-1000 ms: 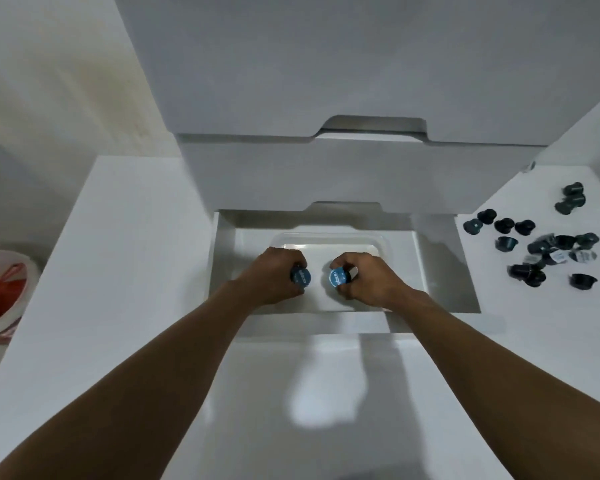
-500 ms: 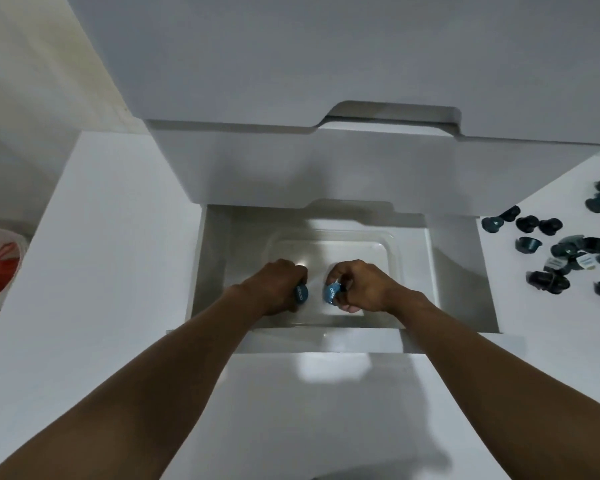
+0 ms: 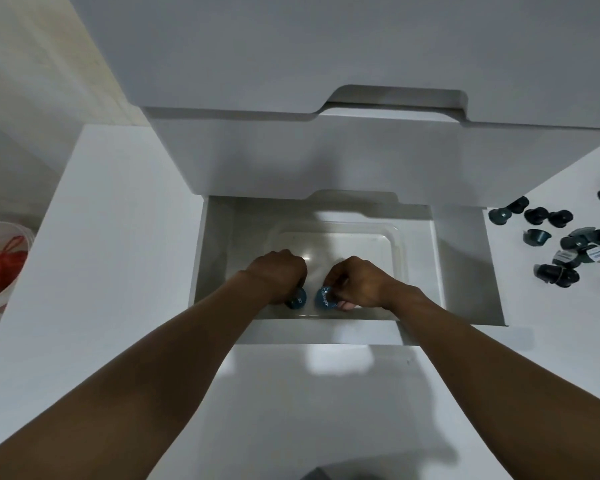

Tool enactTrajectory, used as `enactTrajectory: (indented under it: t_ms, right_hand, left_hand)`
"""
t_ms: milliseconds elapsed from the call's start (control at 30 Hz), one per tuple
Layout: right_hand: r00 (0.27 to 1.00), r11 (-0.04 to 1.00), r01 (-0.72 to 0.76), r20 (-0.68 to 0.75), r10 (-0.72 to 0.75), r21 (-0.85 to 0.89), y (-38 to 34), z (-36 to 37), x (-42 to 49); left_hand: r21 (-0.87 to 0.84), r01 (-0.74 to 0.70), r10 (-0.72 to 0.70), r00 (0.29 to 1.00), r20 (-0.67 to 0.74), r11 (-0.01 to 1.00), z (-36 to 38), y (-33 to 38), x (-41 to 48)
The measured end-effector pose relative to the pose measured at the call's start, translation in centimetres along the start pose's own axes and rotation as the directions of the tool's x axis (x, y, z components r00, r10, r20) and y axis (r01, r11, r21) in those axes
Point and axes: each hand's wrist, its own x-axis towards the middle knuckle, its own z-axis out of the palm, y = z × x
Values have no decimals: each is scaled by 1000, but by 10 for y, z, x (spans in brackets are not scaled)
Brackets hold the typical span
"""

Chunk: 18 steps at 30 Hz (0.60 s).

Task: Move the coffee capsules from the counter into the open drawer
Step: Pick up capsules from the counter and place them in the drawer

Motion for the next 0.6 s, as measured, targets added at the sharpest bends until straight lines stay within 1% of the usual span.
enactTrajectory:
  t_ms: [67, 167, 300, 500, 600]
  right_hand:
    - [1000, 998, 15, 20, -13, -63, -4, 3, 1]
    - [998, 985, 46, 47, -39, -165, -11, 7, 1]
    - [995, 979, 74, 78, -60, -191, -18, 12, 3]
    - [994, 966, 94, 69, -80, -240, -18, 15, 5]
    - [994, 963, 99, 72, -83, -251, -18, 15, 5]
  left_hand:
    - [31, 10, -10, 1000, 3, 999, 2, -1, -2]
    - [35, 25, -25, 1000, -13, 999, 4, -3, -4]
    - [19, 24, -24, 1000, -15, 1000, 5, -6, -6]
    - [10, 30, -30, 1000, -1, 1000, 6, -7, -9]
    - [6, 35, -35, 999, -17, 999, 9, -7, -10]
